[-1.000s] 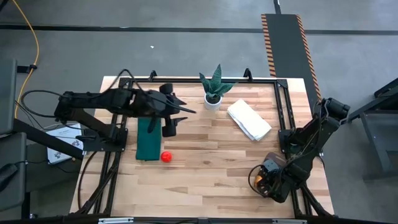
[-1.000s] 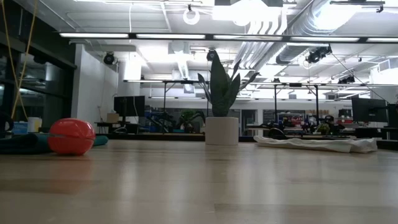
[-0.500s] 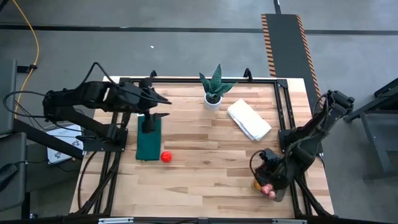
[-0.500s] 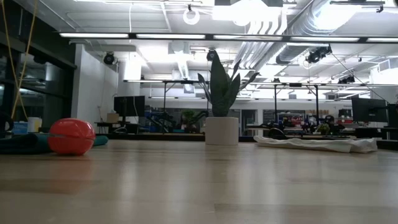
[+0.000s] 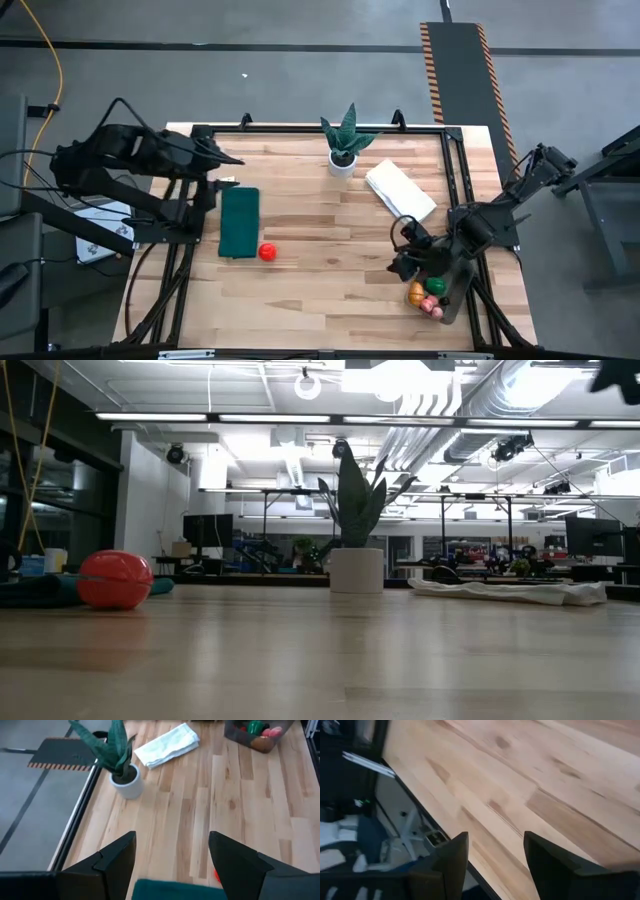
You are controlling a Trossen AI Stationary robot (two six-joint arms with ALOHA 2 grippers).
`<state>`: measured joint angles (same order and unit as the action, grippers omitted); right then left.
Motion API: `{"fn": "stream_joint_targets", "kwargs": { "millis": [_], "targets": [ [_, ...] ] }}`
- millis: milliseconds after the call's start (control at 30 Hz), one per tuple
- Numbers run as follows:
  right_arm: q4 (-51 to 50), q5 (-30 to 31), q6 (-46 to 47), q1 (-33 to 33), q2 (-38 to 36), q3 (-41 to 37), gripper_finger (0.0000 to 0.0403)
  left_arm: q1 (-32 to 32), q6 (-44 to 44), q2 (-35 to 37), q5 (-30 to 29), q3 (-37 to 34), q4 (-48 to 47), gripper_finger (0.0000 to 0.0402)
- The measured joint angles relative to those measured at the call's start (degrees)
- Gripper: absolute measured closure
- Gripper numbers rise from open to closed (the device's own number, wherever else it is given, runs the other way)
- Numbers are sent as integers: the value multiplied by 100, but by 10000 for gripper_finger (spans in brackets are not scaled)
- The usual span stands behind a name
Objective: Pick and placing Produce into tupperware
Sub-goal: Put the red tomato into the black bin
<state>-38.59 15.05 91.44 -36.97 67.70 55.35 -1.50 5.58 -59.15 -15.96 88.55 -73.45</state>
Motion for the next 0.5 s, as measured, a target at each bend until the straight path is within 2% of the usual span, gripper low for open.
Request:
{"fn": "stream_joint_targets", "kwargs": {
  "millis": [200, 500],
  "targets": [
    [541, 1, -402, 451, 0, 0, 222, 0, 300, 445, 296, -98, -387, 163],
    [1103, -16, -843, 999, 0, 2, 222, 0, 827, 1444, 966, -1316, -348, 188]
  ]
}}
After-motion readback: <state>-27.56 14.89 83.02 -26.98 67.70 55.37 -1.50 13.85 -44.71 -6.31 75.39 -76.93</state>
